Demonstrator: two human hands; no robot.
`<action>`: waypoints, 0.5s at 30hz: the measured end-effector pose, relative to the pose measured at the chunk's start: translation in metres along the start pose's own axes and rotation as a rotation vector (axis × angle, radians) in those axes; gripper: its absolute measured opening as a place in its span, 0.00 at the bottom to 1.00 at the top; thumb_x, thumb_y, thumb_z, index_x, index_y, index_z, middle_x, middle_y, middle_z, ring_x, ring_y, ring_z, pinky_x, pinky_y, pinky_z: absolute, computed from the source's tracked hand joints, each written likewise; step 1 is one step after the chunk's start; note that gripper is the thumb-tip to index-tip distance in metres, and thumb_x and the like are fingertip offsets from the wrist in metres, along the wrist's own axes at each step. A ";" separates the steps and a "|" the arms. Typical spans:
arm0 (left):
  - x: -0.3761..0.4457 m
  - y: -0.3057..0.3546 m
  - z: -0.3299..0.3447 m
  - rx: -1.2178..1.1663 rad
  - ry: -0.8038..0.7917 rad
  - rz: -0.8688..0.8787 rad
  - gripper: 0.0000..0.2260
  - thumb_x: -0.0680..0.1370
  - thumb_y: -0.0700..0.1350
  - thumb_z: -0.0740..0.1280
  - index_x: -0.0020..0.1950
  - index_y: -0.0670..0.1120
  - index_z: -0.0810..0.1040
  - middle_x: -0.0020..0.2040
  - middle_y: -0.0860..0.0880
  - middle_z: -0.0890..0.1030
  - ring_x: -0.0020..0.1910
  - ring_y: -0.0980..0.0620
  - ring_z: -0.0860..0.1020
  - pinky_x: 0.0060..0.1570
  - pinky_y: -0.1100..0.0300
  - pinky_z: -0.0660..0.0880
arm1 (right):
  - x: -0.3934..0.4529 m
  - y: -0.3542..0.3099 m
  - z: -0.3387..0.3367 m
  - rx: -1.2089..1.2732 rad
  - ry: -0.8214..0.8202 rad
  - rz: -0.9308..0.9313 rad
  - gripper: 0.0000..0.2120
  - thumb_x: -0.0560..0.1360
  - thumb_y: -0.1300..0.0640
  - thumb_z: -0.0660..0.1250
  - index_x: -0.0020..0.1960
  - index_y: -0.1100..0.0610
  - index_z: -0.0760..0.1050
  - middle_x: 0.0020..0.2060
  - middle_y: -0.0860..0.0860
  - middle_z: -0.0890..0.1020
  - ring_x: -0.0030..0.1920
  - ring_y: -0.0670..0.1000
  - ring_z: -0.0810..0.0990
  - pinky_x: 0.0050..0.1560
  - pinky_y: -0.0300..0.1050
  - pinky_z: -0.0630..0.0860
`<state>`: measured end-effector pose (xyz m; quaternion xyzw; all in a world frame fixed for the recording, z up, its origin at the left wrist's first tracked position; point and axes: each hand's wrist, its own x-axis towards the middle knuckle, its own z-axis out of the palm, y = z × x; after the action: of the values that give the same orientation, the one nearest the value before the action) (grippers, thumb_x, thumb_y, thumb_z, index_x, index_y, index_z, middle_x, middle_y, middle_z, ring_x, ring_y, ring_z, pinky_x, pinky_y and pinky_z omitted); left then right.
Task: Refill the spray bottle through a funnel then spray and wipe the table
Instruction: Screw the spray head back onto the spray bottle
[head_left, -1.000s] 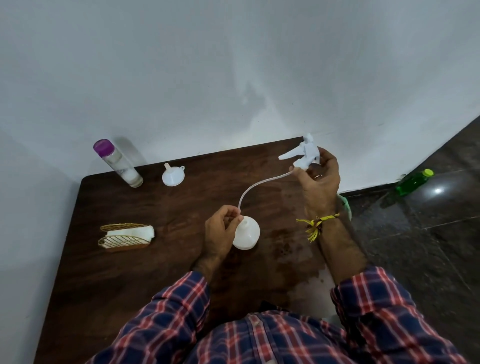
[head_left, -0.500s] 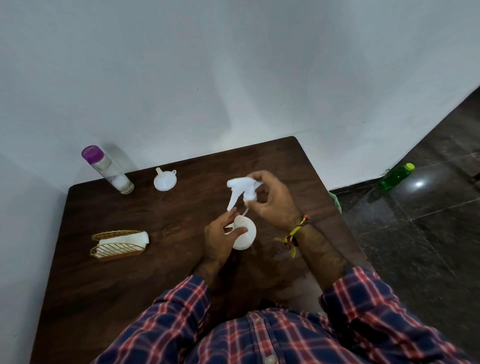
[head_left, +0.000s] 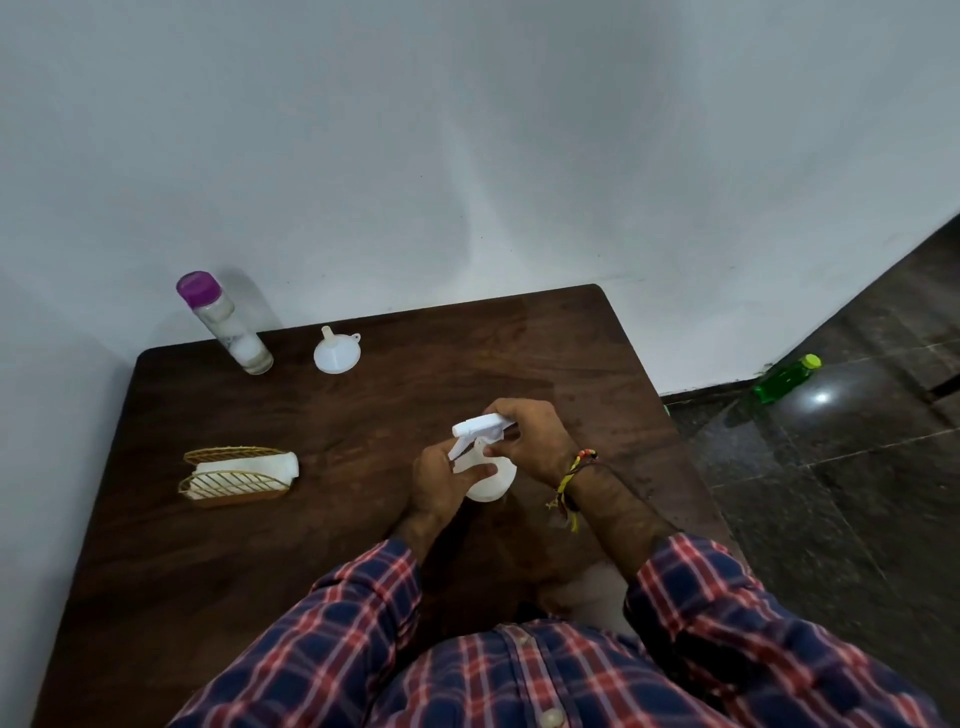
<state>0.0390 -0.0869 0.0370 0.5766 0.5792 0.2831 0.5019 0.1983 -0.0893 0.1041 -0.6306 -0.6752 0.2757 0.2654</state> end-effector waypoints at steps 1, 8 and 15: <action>0.000 0.001 -0.001 -0.004 -0.003 -0.003 0.19 0.67 0.45 0.80 0.56 0.44 0.83 0.49 0.51 0.83 0.49 0.49 0.82 0.48 0.55 0.80 | 0.002 -0.001 0.000 -0.012 -0.012 0.003 0.15 0.65 0.61 0.80 0.51 0.61 0.82 0.47 0.56 0.85 0.49 0.53 0.82 0.52 0.40 0.76; 0.001 -0.002 -0.003 0.076 -0.015 0.025 0.19 0.68 0.44 0.80 0.56 0.42 0.82 0.48 0.52 0.81 0.45 0.56 0.78 0.38 0.76 0.71 | 0.022 -0.012 -0.011 -0.199 -0.325 -0.014 0.16 0.65 0.65 0.78 0.52 0.57 0.83 0.49 0.52 0.85 0.51 0.50 0.82 0.55 0.45 0.79; 0.004 -0.013 0.000 0.077 -0.057 0.094 0.23 0.67 0.57 0.77 0.59 0.52 0.82 0.55 0.57 0.83 0.54 0.57 0.80 0.55 0.53 0.78 | 0.002 -0.012 -0.007 -0.318 -0.157 -0.016 0.13 0.69 0.48 0.75 0.46 0.57 0.81 0.40 0.50 0.85 0.40 0.51 0.81 0.46 0.50 0.78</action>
<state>0.0343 -0.0852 0.0238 0.6298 0.5474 0.2672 0.4820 0.1946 -0.0873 0.1171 -0.6356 -0.7340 0.2118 0.1108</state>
